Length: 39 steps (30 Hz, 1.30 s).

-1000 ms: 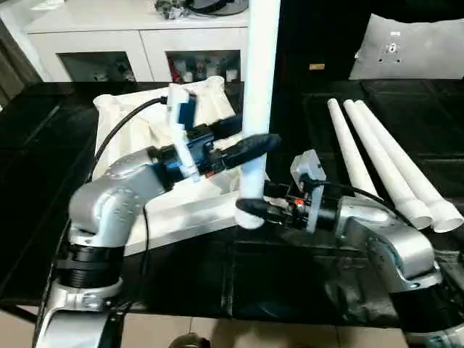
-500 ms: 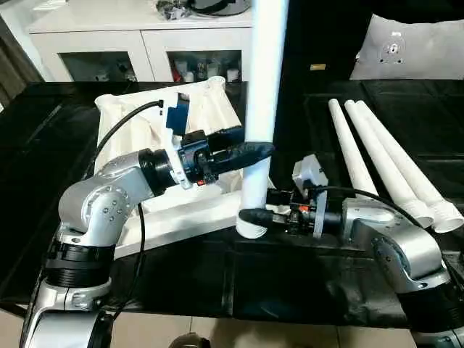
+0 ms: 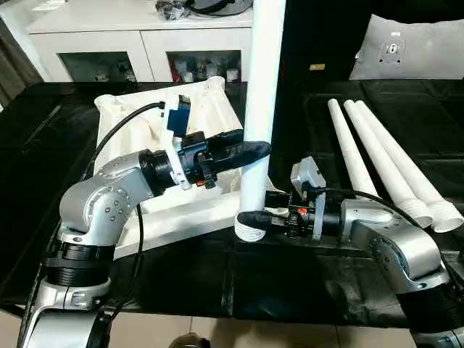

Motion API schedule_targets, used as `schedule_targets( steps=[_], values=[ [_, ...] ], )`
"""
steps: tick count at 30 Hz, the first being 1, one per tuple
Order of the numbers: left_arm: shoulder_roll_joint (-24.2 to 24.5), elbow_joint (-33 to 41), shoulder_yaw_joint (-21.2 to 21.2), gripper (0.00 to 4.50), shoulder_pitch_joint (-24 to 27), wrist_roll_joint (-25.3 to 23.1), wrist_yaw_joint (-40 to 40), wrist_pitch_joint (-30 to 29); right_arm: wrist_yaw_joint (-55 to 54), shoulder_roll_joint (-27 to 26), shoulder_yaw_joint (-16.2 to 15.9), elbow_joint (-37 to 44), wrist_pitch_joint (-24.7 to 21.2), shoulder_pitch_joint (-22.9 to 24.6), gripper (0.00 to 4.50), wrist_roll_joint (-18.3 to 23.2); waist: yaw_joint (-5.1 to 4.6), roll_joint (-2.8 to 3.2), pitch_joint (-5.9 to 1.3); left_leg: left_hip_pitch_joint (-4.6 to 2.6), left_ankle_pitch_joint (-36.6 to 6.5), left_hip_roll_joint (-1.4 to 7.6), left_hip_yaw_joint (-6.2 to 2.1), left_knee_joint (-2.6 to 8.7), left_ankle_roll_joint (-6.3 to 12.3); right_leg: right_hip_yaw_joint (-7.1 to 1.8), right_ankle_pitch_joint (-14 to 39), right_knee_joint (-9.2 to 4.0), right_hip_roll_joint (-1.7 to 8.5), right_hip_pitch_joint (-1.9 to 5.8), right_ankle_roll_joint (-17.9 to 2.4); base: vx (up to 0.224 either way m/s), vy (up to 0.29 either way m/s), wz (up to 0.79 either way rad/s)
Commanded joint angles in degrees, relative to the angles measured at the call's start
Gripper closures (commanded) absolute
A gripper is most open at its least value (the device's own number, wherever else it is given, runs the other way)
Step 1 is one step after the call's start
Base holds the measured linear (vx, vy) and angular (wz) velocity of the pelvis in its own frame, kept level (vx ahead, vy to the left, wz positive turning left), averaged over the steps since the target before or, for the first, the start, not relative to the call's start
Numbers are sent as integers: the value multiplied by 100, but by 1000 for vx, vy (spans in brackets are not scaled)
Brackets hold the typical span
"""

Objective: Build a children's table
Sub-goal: Insert table leg to table base

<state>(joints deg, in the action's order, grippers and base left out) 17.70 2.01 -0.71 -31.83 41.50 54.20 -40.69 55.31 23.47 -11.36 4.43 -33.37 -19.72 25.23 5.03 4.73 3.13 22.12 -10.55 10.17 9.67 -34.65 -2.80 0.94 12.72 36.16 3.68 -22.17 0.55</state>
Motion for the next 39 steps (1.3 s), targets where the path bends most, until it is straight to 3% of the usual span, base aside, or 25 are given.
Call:
schedule_targets(
  steps=[1, 5, 8, 10, 13, 17, 23, 24, 25, 28, 39],
  values=[
    [13, -56, -77, 269, -50, 44, -92, -13, -95, 11, -14, 113, 167, -32, 252, -94, 1, -95, -433, -79, -433, 172, -50, 311, 195, -144, 63, -366, 303, 274, -1405, 0, 0, 0],
    [-33, -89, -165, 269, -49, 42, -250, 9, -286, -49, 29, 31, 216, -88, 252, -209, 1, -91, -429, -80, -434, 167, -48, 310, 197, -145, 135, -370, 305, 269, -1394, 0, 0, 0],
    [-159, -263, -321, 269, -127, -178, -727, 224, -548, -190, 235, -119, 165, -183, 182, -167, -8, -95, -429, -79, -443, 171, -44, 307, 201, -148, 110, -373, 301, 263, -1401, 0, 0, 0],
    [-331, -576, -540, 269, -279, -538, -1456, 540, -899, -336, 485, -308, 188, -278, 161, -178, -19, -93, -428, -81, -489, 153, -47, 305, 147, -143, 231, -395, 296, 269, -1326, 0, 0, 0],
    [-377, -645, -618, 269, -325, -563, -1662, 512, -990, -387, 560, -335, 181, -296, 140, -146, -18, -93, -432, -81, -502, 162, -58, 316, 84, -143, 297, -394, 299, 279, -1243, 0, 0, 0],
    [-444, -648, -687, 270, -396, -637, -2044, 468, -1101, -504, 765, -313, 123, -349, 107, 62, -6, -95, -445, -73, -403, 163, -54, 302, 162, -141, 36, -370, 301, 266, -1312, 0, 0, 0],
    [-724, -462, -770, 270, -452, -735, -2777, 375, -1560, -695, 1049, -379, -271, -628, 62, 217, 1, -125, -435, -73, -389, 159, -49, 306, 169, -138, 203, -386, 301, 267, -1303, 0, 0, 0],
    [-724, -462, -770, 270, -452, -735, -2777, 375, -1560, -695, 1049, -379, -271, -628, 58, 217, -1, -124, -433, -71, -377, 164, -50, 305, 156, -140, 210, -385, 302, 266, -1297, 0, 0, 0],
    [-774, -391, -750, 270, -443, -757, -2856, 382, -1689, -737, 1046, -422, -353, -705, 46, 164, -1, -165, -435, -65, -338, 161, -43, 303, 160, -145, 208, -389, 301, 268, -1277, 0, 0, 0],
    [-810, -300, -677, 270, -422, -796, -2942, 395, -1854, -809, 1017, -486, -401, -773, 29, 68, 6, -152, -437, -62, -282, 155, -43, 298, 167, -141, 213, -383, 307, 258, -1274, 0, 0, 0],
    [-860, 93, -46, 270, -425, -1381, -3240, 552, -2404, -1245, 470, -729, -605, -986, 43, -350, -10, -163, -425, -63, -341, 172, -47, 319, 41, -148, 288, -387, 313, 235, -1188, 0, 0, 0]
  ],
)
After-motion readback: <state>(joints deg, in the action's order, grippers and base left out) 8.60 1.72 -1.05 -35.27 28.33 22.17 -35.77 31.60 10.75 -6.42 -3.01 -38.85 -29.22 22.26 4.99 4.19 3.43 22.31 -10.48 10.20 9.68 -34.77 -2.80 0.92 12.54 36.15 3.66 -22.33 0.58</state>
